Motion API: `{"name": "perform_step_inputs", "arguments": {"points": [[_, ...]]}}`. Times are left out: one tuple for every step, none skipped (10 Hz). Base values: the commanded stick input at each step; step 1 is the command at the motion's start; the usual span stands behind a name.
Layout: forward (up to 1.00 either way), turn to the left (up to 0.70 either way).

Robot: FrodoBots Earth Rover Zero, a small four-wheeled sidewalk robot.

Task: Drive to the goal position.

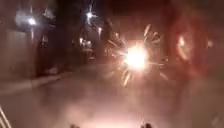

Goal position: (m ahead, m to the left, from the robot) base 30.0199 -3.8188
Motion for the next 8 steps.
{"name": "perform_step_inputs", "arguments": {"points": [[0.70, 0.00], [0.70, 0.00], [0.70, 0.00], [0.70, 0.00], [0.70, 0.00], [0.70, 0.00], [0.70, 0.00], [0.70, 0.00]]}}
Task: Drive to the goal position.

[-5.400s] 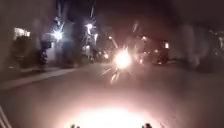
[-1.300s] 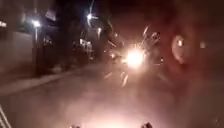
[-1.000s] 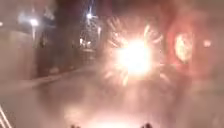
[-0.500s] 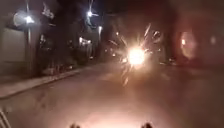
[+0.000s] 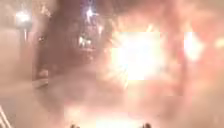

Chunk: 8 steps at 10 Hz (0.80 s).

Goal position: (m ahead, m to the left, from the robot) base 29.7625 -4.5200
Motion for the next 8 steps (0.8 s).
{"name": "perform_step_inputs", "arguments": {"points": [[0.70, 0.00], [0.70, 0.00], [0.70, 0.00], [0.70, 0.00], [0.70, 0.00], [0.70, 0.00], [0.70, 0.00], [0.70, 0.00]]}}
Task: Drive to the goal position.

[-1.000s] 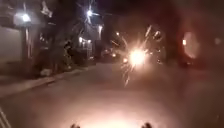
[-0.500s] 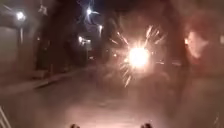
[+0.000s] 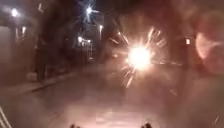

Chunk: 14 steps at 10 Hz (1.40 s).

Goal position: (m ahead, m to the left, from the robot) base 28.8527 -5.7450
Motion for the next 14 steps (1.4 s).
{"name": "perform_step_inputs", "arguments": {"points": [[0.70, 0.00], [0.70, 0.00], [0.70, 0.00], [0.70, 0.00], [0.70, 0.00], [0.70, 0.00], [0.70, -0.03], [0.70, -0.25], [0.70, -0.35], [0.70, -0.35], [0.70, -0.22], [0.70, -0.03], [0.70, 0.00], [0.70, 0.00]]}}
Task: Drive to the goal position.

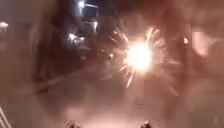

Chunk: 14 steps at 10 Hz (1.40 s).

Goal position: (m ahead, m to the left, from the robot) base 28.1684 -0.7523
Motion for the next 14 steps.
{"name": "perform_step_inputs", "arguments": {"points": [[0.70, 0.00], [0.70, 0.00], [0.70, 0.00], [0.70, 0.00], [0.70, 0.00], [0.70, 0.00], [0.70, 0.00], [0.70, 0.00], [0.70, 0.00], [0.70, 0.00], [0.70, 0.00], [0.70, 0.00], [0.70, 0.00], [0.70, 0.00]]}}
